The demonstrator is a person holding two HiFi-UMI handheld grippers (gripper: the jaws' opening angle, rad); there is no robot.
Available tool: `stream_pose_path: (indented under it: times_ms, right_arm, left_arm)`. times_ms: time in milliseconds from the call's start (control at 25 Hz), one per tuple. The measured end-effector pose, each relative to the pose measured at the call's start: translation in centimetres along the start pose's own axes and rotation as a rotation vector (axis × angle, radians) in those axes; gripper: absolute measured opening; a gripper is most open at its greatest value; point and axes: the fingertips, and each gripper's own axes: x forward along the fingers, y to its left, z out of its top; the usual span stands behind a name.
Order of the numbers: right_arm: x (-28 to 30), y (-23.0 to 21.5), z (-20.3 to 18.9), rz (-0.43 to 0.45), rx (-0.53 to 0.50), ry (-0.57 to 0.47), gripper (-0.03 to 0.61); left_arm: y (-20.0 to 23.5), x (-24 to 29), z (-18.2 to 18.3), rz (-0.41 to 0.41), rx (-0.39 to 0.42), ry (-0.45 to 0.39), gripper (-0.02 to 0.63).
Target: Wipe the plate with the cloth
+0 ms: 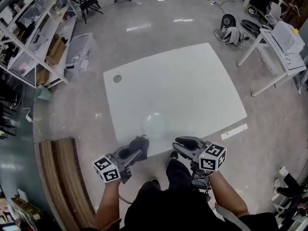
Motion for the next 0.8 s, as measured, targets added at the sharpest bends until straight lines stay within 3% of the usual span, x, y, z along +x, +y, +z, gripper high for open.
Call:
stream_pose_path:
  times_ms: [240, 600, 800]
  right_arm:
    - [4.0, -7.5, -2.3, -0.015, 0.164, 0.164, 0.083]
    - [8.6, -15.3, -5.6, -0.18, 0.332, 0.308, 0.083]
    - [9.5, -16.6, -6.5, -0.203, 0.402, 0.345, 0.083]
  left_arm:
    - [3.6, 4.3, -0.4, 0.044, 0.04, 0.141, 0.054]
    - [8.9, 7.9, -0.8, -0.004, 0.009, 0.288, 0.054]
    - [9.7, 10.7, -2.2, -0.031, 0.097, 0.393, 0.054]
